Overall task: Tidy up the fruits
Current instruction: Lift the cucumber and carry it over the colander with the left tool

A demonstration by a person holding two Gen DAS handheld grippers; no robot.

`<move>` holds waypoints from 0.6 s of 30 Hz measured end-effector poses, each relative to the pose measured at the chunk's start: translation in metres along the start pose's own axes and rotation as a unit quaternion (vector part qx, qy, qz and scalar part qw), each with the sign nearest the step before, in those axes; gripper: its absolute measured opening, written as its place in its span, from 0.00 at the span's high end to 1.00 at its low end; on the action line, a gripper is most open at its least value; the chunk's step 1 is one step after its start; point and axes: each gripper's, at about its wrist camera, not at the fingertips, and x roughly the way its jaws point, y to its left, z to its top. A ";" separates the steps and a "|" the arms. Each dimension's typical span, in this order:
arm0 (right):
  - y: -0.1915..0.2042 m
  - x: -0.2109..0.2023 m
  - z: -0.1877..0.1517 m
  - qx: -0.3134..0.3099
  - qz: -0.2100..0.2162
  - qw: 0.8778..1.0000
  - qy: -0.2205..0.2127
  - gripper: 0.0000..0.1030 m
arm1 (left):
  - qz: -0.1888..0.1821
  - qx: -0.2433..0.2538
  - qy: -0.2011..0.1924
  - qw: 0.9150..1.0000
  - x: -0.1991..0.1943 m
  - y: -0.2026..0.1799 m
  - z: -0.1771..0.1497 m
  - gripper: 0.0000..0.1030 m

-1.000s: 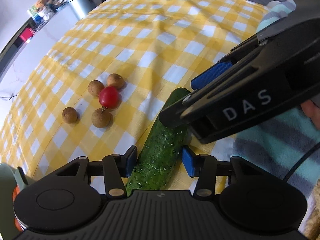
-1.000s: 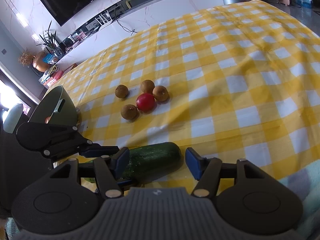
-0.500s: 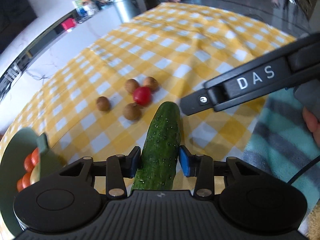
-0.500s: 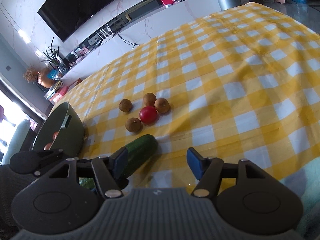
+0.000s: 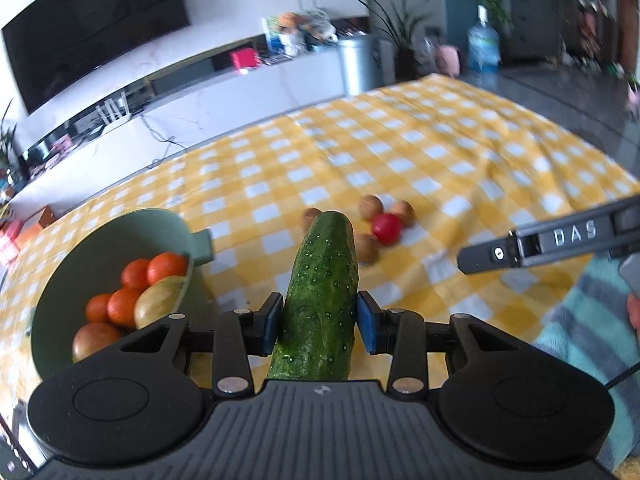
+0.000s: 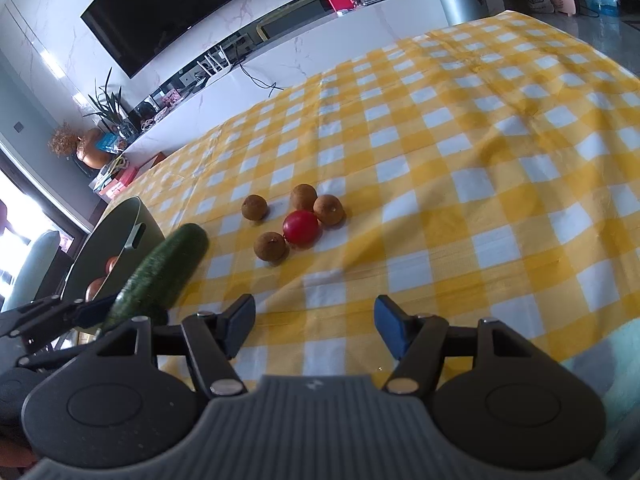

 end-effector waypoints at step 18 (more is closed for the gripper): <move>0.038 0.010 0.017 -0.122 0.006 0.992 -0.010 0.53 | 0.012 -0.055 -0.046 0.997 -0.051 0.059 0.020 0.57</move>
